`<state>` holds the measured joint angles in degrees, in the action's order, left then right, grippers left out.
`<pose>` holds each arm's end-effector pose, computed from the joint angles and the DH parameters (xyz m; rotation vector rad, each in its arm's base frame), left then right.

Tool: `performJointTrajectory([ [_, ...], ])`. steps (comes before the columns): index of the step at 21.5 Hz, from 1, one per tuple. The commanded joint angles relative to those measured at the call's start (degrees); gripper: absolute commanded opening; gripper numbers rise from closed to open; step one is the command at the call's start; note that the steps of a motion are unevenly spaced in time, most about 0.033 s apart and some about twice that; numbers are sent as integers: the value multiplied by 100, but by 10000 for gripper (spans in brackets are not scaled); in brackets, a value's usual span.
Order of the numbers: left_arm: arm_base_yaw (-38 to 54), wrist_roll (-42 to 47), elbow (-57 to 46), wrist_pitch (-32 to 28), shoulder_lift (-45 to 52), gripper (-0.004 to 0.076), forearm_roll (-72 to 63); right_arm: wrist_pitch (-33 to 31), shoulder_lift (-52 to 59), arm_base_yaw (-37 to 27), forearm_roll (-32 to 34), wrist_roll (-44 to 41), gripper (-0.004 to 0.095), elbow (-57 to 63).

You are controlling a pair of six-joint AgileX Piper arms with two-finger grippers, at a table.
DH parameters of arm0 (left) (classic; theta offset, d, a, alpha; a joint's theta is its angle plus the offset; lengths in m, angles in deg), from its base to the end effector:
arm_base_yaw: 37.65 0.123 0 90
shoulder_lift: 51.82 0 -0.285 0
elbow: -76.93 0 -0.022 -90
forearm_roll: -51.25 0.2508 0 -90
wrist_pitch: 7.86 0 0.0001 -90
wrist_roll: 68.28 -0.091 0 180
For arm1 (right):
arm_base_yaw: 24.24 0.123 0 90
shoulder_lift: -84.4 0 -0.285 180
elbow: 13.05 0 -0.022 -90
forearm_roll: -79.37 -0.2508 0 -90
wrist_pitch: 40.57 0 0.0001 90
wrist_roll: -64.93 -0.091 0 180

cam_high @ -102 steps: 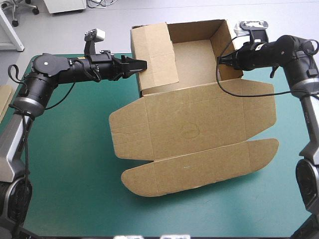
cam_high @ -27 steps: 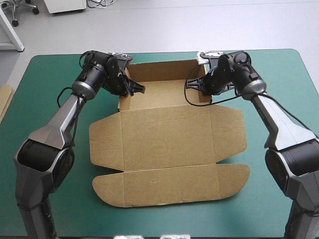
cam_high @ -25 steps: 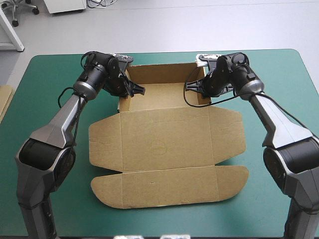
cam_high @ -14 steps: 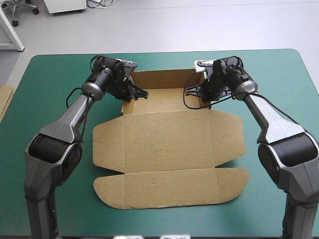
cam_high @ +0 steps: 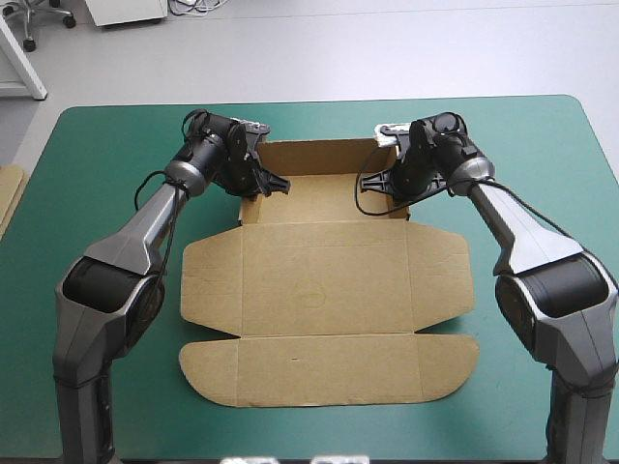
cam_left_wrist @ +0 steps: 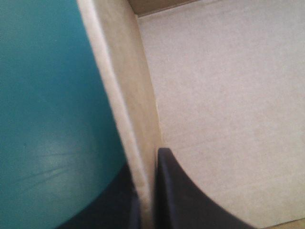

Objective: Fold the box

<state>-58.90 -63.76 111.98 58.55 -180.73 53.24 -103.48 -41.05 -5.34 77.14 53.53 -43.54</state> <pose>0.4310 -0.1645 0.2642 0.4186 2.7662 -0.0618 0.4259 0.1492 0.2711 -0.1662 2.7673 0.1927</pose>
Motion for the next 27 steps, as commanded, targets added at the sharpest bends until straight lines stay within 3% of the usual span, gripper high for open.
performJointTrajectory([
  [1, -16, -273, 109, -85, 228, -10, 124, 41, 273, -21, 162, 319, 2, -165],
  [6, 4, -306, 109, 3, 254, 11, 155, 41, 273, -21, 116, 319, 32, -178],
  [9, 4, -306, 109, 18, 306, 112, 176, 41, 284, -21, 87, 319, 127, -235],
  [12, 4, -306, 120, 46, 345, 306, 176, 2, 294, -21, 87, 311, 230, -353],
  [15, 4, -306, 120, 34, 416, 553, 176, -50, 364, -21, 109, 296, 370, -531],
  [19, 4, -306, 153, -204, 761, 570, 154, -208, 538, -21, 410, 296, 504, -782],
  [24, 4, -358, 408, -133, 1331, 568, 55, -469, 1048, -21, 475, 322, 504, -1056],
  [27, 4, -542, -53, -190, 1910, 498, -271, -453, 1567, -21, 446, 496, 453, -1056],
])
